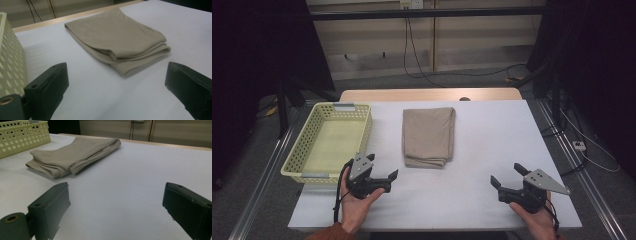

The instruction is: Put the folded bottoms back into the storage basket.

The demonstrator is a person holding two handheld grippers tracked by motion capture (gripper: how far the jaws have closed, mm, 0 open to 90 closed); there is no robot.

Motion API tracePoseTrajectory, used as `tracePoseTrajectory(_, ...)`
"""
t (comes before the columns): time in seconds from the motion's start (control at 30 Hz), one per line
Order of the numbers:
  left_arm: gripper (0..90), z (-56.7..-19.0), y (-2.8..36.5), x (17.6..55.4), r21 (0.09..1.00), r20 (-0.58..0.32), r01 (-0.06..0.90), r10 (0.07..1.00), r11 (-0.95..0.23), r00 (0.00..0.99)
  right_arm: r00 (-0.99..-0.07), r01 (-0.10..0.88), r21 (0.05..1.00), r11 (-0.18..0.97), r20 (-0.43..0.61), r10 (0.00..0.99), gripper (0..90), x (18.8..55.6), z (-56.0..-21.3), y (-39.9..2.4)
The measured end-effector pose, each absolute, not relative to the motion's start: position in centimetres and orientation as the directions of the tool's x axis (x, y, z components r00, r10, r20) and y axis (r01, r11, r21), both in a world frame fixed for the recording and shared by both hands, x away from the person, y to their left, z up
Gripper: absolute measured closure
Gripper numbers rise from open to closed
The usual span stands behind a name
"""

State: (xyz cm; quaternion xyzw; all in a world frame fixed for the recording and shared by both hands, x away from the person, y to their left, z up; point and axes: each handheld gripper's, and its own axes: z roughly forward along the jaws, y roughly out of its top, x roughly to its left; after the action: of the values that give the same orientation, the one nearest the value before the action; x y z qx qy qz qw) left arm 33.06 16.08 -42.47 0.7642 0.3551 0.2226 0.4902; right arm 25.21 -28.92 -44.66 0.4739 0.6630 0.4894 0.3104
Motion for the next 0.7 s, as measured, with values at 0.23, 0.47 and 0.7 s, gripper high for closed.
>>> tracePoseTrajectory(0.23, 5.5, -42.4, 15.2, 34.3, 0.912, -0.005, 0.315, 0.760, -0.263, 0.649, -0.363, 0.327, 0.942, 0.075, 0.052, 0.931, 6.8, 25.2, -44.7, -28.9)
tracePoseTrajectory(0.47, 5.2, -42.0, 14.3, 34.8, 0.907, -0.021, 0.324, 0.738, -0.270, 0.674, -0.361, 0.331, 0.941, 0.067, 0.061, 0.930, 6.9, 25.3, -44.7, -28.9)
tracePoseTrajectory(0.7, 4.8, -41.6, 13.2, 35.5, 0.899, -0.006, 0.317, 0.716, -0.301, 0.698, -0.373, 0.326, 0.943, 0.065, 0.065, 0.926, 6.4, 25.3, -44.6, -28.9)
